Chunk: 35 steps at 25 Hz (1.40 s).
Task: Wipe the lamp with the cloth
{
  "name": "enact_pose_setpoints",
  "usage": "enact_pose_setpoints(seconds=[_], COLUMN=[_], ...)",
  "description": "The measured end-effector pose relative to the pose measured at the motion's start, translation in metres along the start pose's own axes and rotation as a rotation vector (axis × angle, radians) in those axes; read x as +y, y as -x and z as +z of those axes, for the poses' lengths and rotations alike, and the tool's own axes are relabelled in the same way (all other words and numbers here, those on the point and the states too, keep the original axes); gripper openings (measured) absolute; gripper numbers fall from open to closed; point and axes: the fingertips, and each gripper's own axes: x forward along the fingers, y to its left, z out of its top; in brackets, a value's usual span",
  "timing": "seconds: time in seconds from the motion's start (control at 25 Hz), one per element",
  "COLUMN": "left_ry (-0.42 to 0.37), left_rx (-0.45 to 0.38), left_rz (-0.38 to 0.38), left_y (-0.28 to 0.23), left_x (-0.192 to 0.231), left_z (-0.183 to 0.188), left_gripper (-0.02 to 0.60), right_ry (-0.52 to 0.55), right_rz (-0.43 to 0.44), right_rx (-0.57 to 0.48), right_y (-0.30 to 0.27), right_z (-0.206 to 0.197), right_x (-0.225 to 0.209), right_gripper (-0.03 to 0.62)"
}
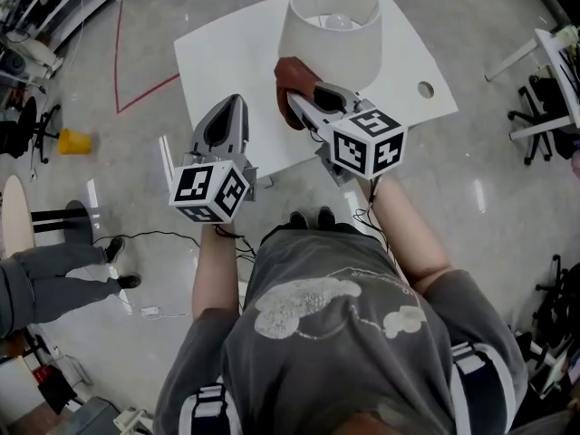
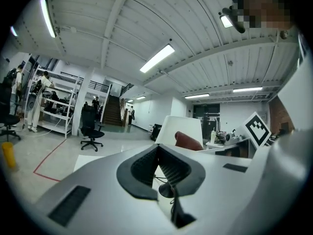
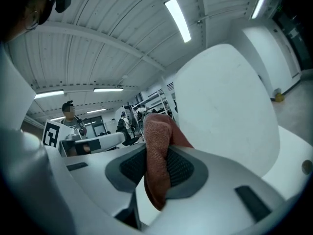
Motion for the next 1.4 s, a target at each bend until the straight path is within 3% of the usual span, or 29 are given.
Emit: enact_pose_setpoints(seconds=[0.24,0.52,1.04,1.4], left_ry=[-0.020,-0.034,-0.014,0.021], left_rx=[-0.012,-0.049,-0.040,-0.007], left_rz=[-0.002,-0.107,-0.354,-0.479], left_y=[0.000,-0.016,-0.044,-0.051], left_x=[-0.011,0.002,0.055,0.075], left_z=[0.012,0.024,0.051,0.046], left_gripper=[0.008,0.008,0.008,0.008], right_ry=[-0.020,-0.028,-0.045,-0.095], right_rz=[0.046,-0.020,-0.280,-0.446], right_rx=[-0.025,-0.094,-0.287,-0.283], right_y=[0.004,-0.007,-0.045,-0.058], right_z=[0.013,0.026,0.092,0.069], right_x=[0.014,0.016,0.017,0.002], right_gripper=[0.092,0.092,0.092,0.092])
